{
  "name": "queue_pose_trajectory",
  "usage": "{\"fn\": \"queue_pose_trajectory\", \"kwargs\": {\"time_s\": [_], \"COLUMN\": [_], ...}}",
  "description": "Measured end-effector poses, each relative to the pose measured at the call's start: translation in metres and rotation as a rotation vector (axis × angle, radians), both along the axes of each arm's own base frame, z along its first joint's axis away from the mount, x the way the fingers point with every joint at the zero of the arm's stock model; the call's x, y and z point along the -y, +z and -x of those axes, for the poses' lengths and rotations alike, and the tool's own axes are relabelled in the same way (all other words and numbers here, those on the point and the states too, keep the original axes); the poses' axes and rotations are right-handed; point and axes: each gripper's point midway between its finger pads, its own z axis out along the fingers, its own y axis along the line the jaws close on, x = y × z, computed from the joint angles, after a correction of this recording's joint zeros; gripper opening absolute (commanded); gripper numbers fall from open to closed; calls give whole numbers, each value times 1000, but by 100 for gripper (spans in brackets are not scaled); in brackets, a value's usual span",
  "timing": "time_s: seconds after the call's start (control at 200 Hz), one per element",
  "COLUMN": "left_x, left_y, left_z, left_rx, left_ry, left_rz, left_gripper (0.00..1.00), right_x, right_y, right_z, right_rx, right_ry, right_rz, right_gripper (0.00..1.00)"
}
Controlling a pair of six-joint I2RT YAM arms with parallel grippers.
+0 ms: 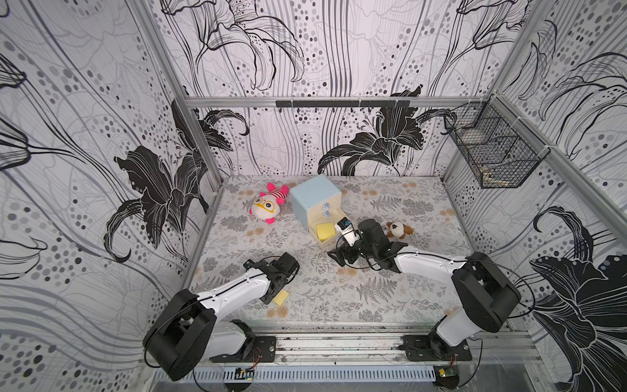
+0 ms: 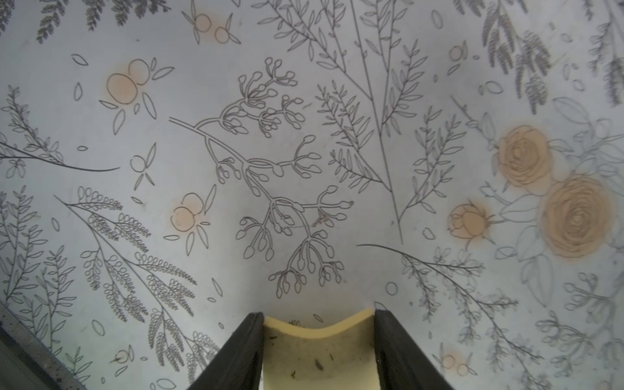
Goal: Please put the sticky notes in the drawer by color
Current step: Pick up the sticky notes from the center of the board.
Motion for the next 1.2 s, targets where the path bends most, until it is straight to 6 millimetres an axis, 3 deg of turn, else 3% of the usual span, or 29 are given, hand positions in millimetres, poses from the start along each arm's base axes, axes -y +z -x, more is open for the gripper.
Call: {"fn": "queue_pose_trajectory", "kwargs": {"time_s": [0.245, 0.406, 0.691, 0.986, 1.202], "left_x": [19, 37, 66, 85, 93], "left_y": [25, 36, 56, 66, 70], "left_z": [-31, -53, -86, -101, -106], "left_rx": [78, 127, 203, 251, 271], "left_ry": [-28, -70, -140, -174, -188], "left_rz": [60, 108, 177, 246, 282], "left_gripper": [56, 56, 55, 55, 55], "right_x": [-16, -36, -61, -72, -82], "right_y": [0, 11, -3, -9, 2], "right_z": [28, 43, 62, 68, 63], "right_rx": [-154, -228, -384, -473, -473], "right_ry": [27, 74, 128, 161, 181], "right_rz": [-176, -278, -362, -406, -433], "right_gripper": [99, 99, 97, 80, 66]}}
